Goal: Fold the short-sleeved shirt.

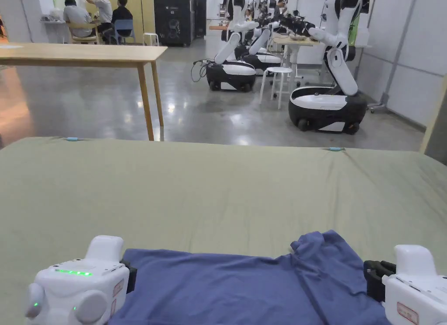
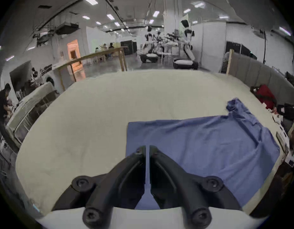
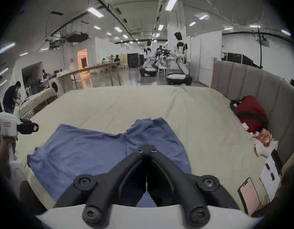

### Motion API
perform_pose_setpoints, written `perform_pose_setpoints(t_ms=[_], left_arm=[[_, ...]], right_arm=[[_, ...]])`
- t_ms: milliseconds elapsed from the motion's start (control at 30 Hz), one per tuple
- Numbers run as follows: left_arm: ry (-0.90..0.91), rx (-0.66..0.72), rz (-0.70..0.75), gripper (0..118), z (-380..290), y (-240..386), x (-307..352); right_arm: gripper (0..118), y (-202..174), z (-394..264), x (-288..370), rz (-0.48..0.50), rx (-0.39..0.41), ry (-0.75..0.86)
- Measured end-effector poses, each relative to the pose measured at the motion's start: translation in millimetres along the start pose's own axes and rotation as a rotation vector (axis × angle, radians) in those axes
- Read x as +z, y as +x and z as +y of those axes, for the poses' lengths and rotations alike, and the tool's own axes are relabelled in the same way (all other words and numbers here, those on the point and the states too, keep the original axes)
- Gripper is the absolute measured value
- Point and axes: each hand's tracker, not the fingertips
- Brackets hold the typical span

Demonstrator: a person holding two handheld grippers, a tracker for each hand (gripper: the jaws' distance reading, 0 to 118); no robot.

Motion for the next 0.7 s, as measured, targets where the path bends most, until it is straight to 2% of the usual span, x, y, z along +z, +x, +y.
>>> perform_pose_setpoints(t_ms=[67,100,133,167,200,233,267,300,333,400,433,467,500,533,567,600,633,700], left_arm=[[-0.034,-0.002,0.022,3,6.5,-4.7,-29.6],[-0.048,-0.006,0.033,7,11.0,-7.3,-43.3],[-0.067,-0.007,0.044,25,16.2,-10.0,-58.1],[-0.087,-0.005,0.058,65,21.5,-12.5,-73.4],[-0.096,-0.004,0.075,114,25.3,-14.5,-87.0],[-0.125,-0.007,0.094,118,29.3,-17.8,-104.2],[-0.152,-0.005,0.112,115,31.1,-21.6,-120.6],[-0.071,-0.011,0.111,115,37.7,-23.6,-126.8],[-0.14,0.002,0.146,115,36.5,-23.1,-137.0],[-0.165,0.014,0.15,114,38.6,-26.3,-157.0],[-0.168,0.018,0.161,112,41.5,-20.9,-159.8],[-0.179,0.012,0.165,107,44.5,-12.3,-158.6],[-0.194,-0.003,0.174,95,43.7,-7.5,-162.1],[-0.218,-0.036,0.169,88,42.1,-1.6,-163.9],[-0.233,-0.067,0.153,88,40.9,4.1,-162.2],[-0.224,-0.062,0.13,85,39.8,-1.2,-172.4],[-0.211,-0.075,0.115,76,42.5,2.3,-166.7],[-0.2,-0.087,0.057,21,47.3,10.4,-156.4]], right_arm=[[1,0.5,-0.2,-13.7,-0.019,0.022,-0.01],[1,2.8,0.8,-18.0,-0.017,0.022,-0.021],[1,6.0,0.9,-24.1,-0.015,0.019,-0.03],[1,9.3,1.2,-30.3,-0.018,0.019,-0.041],[1,12.3,2.2,-34.2,-0.024,0.024,-0.05],[1,16.1,3.7,-38.7,-0.03,0.029,-0.06],[1,20.7,5.8,-43.3,-0.036,0.031,-0.068],[1,26.2,6.2,-50.1,-0.045,0.03,-0.079],[1,31.8,9.3,-56.6,-0.056,0.03,-0.101],[5,42.5,15.0,-70.9,-0.073,0.033,-0.136],[15,48.1,15.4,-81.7,-0.086,0.039,-0.152],[32,53.7,17.6,-92.8,-0.1,0.048,-0.179],[67,58.7,19.3,-104.0,-0.108,0.051,-0.202],[96,64.3,19.9,-118.9,-0.111,0.06,-0.235],[96,69.3,20.0,-134.2,-0.102,0.067,-0.271],[103,72.7,20.9,-148.5,-0.103,0.074,-0.309],[111,74.5,21.4,-163.4,-0.108,0.074,-0.336],[116,78.0,22.3,-188.2,-0.103,0.059,-0.343]])
